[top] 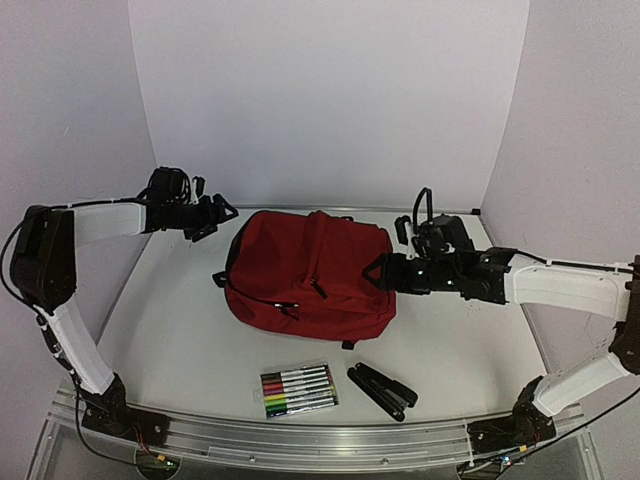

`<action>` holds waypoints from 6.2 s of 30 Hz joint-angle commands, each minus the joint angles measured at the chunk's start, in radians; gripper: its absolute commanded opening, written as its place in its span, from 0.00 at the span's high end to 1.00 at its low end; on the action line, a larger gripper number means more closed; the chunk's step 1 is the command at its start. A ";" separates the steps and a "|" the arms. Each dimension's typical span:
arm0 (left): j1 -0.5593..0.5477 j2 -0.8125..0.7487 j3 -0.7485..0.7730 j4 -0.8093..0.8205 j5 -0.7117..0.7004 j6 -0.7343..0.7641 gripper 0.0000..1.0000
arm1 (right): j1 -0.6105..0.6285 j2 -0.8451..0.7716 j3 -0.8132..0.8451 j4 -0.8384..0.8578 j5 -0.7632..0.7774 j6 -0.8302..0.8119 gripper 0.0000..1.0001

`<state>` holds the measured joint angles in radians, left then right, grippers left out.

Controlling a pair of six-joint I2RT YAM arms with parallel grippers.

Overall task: Pack the student bag
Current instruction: Adjust the student bag at the center of the board, then unzip the student bag at the center of the board.

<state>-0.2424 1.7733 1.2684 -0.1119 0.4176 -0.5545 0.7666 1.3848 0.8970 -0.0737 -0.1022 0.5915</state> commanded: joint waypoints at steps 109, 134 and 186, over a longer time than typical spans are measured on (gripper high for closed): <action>-0.422 -0.186 0.052 -0.305 -0.196 0.091 0.00 | -0.182 0.213 0.315 -0.086 -0.184 -0.135 0.12; -0.469 0.086 0.308 -0.447 -0.382 0.113 0.66 | -0.165 0.329 0.241 0.030 -0.209 -0.073 0.94; -0.476 0.143 0.284 -0.296 -0.335 0.009 0.67 | 0.107 0.355 0.541 -0.248 0.445 -0.118 0.24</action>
<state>-0.7193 1.9202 1.5497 -0.4277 0.1148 -0.5491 0.8353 1.6999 1.3709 -0.2956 0.2323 0.4637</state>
